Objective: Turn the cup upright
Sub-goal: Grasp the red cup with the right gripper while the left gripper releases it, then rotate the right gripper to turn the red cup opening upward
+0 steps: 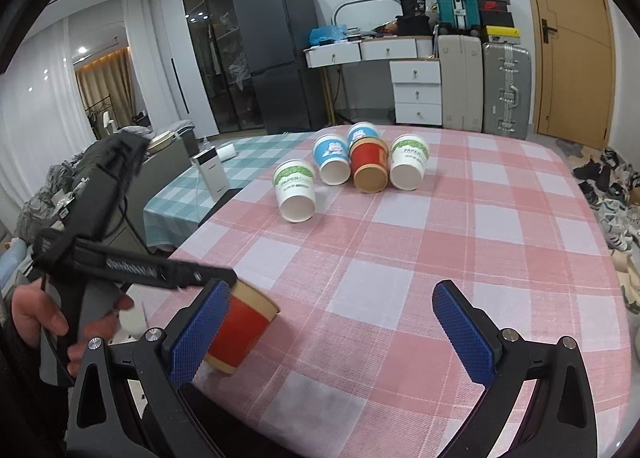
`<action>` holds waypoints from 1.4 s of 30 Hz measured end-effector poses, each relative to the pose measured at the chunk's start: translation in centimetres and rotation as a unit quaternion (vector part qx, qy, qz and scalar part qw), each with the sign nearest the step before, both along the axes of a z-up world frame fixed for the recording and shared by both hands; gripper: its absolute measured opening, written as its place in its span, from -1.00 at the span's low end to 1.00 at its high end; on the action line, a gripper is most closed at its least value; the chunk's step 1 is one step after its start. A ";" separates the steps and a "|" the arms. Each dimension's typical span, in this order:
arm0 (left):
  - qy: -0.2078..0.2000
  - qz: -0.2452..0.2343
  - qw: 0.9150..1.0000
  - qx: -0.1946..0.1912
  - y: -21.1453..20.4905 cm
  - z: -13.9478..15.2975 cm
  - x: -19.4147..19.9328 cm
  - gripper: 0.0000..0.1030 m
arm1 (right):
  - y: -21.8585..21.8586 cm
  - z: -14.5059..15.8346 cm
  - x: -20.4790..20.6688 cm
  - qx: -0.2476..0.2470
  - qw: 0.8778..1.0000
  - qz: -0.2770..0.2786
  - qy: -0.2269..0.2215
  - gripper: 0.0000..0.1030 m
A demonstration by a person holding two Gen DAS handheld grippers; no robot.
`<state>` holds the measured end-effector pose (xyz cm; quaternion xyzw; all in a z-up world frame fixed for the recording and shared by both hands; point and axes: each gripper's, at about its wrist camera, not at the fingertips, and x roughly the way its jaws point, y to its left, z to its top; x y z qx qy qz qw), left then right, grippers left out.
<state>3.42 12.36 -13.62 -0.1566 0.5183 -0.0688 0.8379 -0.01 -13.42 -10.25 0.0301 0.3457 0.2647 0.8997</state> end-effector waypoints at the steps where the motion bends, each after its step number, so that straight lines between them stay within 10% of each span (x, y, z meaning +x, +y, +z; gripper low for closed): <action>1: -0.017 0.006 1.000 0.008 0.2 1.1 -0.7 0.60 | 0.1 0.0 0.0 0.002 1.000 0.005 0.005 1.00; 10: -0.195 0.084 0.966 0.148 0.1 8.3 -8.8 0.99 | 1.0 0.7 0.1 0.063 0.994 0.057 0.066 1.00; 20: -0.202 0.158 0.952 0.165 1.8 4.3 -13.3 0.99 | 2.0 -3.9 3.3 0.124 0.961 0.047 0.244 1.00; 35: -0.191 0.141 0.965 0.114 3.6 0.7 -12.9 0.99 | 7.9 -9.5 9.1 0.122 0.901 0.074 0.409 1.00; 42: -0.165 0.157 0.970 0.082 5.8 -1.4 -12.4 0.98 | 10.5 -9.9 10.4 0.091 0.896 0.085 0.427 1.00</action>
